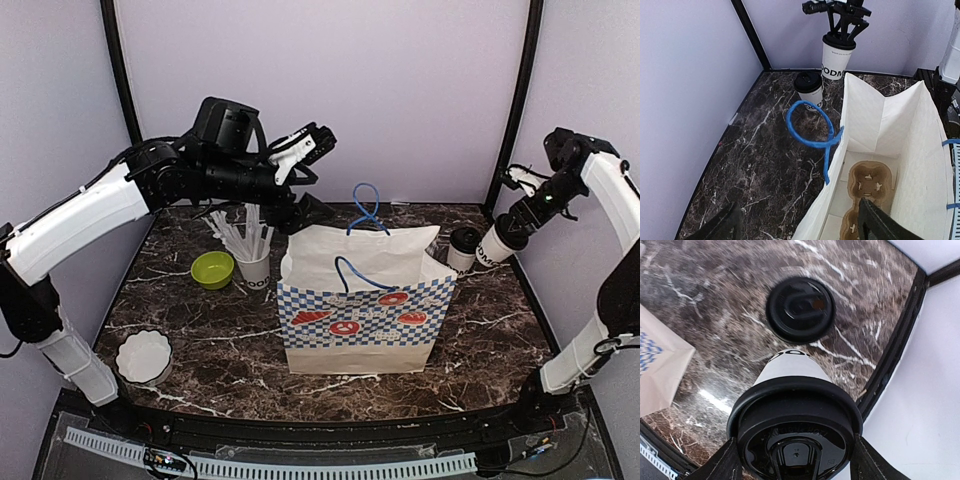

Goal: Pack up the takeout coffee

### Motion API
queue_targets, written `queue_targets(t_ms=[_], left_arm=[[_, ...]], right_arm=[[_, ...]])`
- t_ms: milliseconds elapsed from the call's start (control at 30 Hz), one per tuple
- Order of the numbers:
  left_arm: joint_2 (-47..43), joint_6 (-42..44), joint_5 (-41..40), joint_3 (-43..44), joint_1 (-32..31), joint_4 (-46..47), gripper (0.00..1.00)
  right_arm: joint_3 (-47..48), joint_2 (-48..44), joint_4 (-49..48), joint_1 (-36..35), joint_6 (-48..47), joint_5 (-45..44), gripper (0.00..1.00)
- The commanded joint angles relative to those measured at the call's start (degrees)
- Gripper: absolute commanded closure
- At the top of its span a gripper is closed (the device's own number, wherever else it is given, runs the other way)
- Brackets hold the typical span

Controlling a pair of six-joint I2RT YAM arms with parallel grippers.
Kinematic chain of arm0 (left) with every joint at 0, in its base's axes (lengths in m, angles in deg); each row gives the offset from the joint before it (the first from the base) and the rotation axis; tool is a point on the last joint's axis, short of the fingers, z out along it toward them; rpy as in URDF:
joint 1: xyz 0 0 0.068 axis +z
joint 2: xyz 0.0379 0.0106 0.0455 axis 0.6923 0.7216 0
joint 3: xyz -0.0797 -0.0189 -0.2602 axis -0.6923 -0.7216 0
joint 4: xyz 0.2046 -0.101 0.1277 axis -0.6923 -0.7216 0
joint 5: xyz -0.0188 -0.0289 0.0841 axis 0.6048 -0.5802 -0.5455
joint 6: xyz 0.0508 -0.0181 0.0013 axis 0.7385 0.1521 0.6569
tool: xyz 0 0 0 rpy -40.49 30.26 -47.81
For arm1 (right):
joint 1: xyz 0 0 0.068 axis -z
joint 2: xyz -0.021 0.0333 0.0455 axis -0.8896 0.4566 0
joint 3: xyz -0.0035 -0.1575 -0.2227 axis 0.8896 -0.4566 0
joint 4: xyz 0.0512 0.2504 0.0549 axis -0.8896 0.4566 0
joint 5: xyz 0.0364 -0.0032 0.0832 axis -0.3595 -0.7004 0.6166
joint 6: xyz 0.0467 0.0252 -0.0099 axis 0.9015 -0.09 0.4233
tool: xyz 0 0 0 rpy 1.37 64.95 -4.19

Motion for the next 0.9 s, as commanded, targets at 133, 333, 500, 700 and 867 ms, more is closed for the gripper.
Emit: queue_targets(t_ms=[133, 333, 500, 700, 867], left_arm=[[8.83, 2.71, 6.38, 11.86, 1.01, -16.03, 0.19], [10.94, 1.13, 5.33, 12.95, 0.97, -17.5, 0.2], [11.63, 0.43, 3.7, 13.52, 0.99, -17.82, 0.21], [13.8, 1.02, 2.41, 15.7, 0.97, -18.41, 0.26], [16.87, 1.49, 2.06, 19.46, 1.08, -23.03, 0.37]], right_arm=[[9.1, -8.3, 2.47, -2.72, -4.75, 19.12, 0.49], [11.97, -13.28, -1.28, -6.82, -3.6, 28.8, 0.5], [13.28, -15.52, -3.02, -11.27, -3.1, 34.42, 0.51], [10.35, -17.19, -1.24, -15.84, -6.78, 36.55, 0.51], [8.78, -19.44, 3.24, -19.14, -12.39, 39.76, 0.51]])
